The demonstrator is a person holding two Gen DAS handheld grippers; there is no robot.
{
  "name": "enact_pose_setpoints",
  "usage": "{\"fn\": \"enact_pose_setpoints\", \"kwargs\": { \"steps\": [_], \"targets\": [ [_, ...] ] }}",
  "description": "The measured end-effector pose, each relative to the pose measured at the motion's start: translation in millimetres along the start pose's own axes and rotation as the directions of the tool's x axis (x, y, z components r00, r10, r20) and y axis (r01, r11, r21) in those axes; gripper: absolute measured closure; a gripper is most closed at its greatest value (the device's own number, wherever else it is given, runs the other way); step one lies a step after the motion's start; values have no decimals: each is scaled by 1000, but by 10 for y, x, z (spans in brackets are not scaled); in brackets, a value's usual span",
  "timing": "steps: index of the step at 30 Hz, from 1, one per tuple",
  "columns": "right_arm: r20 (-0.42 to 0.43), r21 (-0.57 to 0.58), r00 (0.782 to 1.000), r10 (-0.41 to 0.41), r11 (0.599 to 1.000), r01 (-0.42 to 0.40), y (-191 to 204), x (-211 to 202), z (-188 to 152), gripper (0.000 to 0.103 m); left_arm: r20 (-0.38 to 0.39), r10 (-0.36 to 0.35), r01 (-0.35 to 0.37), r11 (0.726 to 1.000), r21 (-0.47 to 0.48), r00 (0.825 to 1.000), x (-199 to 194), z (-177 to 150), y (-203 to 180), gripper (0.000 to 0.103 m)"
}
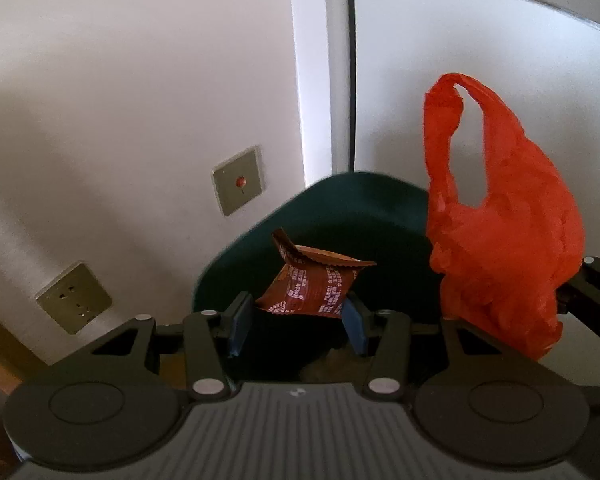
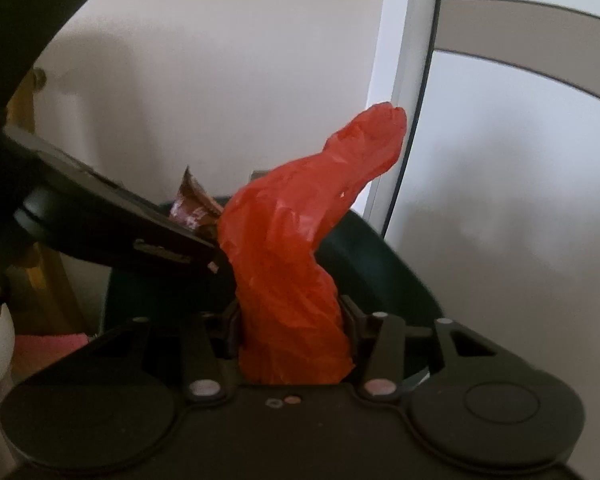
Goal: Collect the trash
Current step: 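Carry the red bag and brown wrapper over the teal wastebasket, then open both grippers to drop the brown wrapper and red bag into the wastebasket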
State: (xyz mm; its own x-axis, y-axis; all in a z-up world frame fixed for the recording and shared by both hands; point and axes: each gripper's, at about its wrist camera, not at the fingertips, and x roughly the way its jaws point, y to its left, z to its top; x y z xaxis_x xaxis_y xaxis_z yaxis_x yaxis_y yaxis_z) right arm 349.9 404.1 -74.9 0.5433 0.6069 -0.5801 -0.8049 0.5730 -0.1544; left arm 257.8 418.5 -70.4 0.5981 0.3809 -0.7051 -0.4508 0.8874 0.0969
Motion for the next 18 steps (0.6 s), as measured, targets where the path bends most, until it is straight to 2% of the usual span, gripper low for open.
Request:
{"fn": "enact_pose_setpoints", "kwargs": {
  "steps": [6,12,14,16,18],
  "targets": [
    [-44,-44,999,1,999,-3,44,197,53,54,-81,7,-5,1000,28,997,269,-44,-96,54],
    [-52,-56,999,5,998,-8,28,250,12,53,-120,-1,4,1000,23,993,337,-116,-144,53],
    [-54,-49,999,5,999,-8,7,262,9,53,-122,-14,15,1000,0,992,353,-133,-114,49],
    [-61,-42,998,21,999,-24,-17,277,4,52,-117,-15,12,1000,-21,993,347,-146,-78,35],
    [-51,-41,998,21,999,-23,-19,255,16,51,-99,-36,32,999,-42,994,302,-158,-40,30]
  ]
}}
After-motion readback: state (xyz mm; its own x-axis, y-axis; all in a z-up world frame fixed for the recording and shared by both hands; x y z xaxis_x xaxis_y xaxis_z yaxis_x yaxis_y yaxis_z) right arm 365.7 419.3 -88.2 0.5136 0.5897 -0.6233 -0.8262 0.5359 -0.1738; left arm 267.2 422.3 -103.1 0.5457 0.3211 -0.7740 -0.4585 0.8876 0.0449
